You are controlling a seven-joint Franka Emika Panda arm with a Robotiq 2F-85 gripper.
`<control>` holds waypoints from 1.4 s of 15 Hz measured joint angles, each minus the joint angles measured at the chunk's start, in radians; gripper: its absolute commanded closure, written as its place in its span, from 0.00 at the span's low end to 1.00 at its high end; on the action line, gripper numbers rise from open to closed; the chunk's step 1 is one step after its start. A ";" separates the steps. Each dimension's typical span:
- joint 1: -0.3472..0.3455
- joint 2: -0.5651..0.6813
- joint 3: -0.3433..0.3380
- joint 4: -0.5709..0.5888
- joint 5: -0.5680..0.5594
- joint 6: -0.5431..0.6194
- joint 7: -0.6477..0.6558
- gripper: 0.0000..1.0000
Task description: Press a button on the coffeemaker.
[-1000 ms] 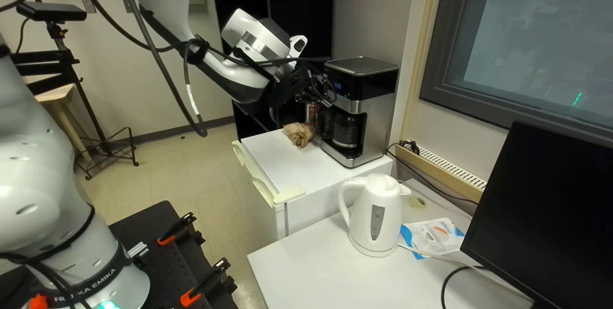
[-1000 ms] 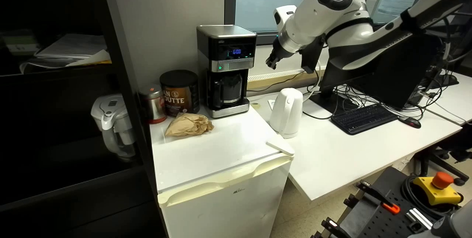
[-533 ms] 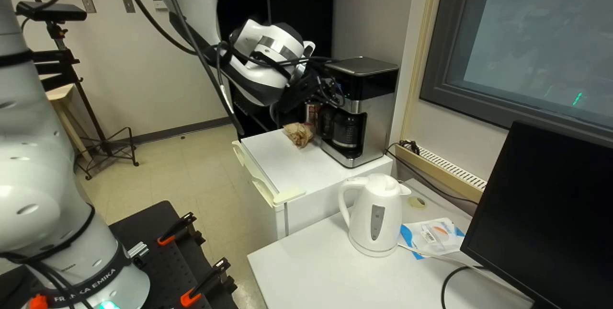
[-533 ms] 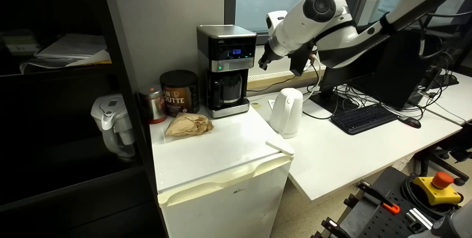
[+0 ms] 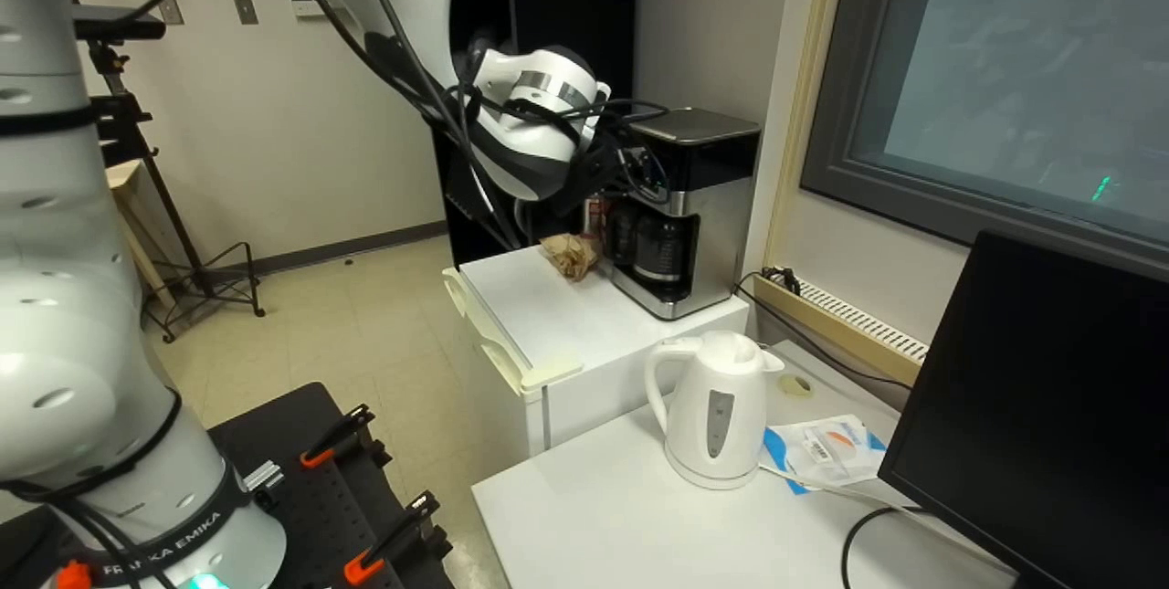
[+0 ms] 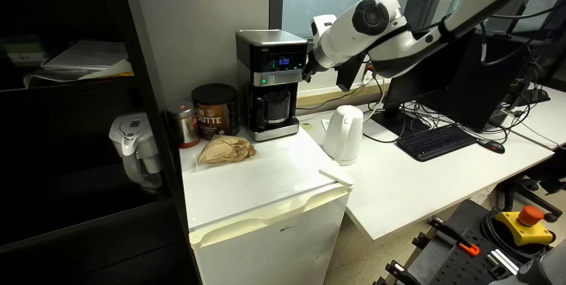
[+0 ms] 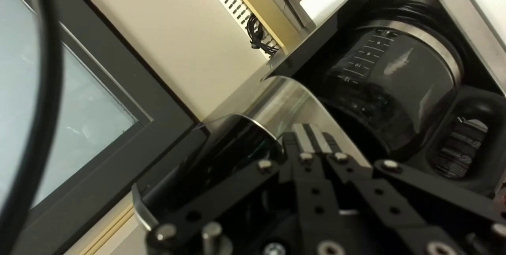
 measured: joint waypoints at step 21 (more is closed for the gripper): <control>0.011 0.012 0.061 -0.022 -0.330 0.003 0.178 1.00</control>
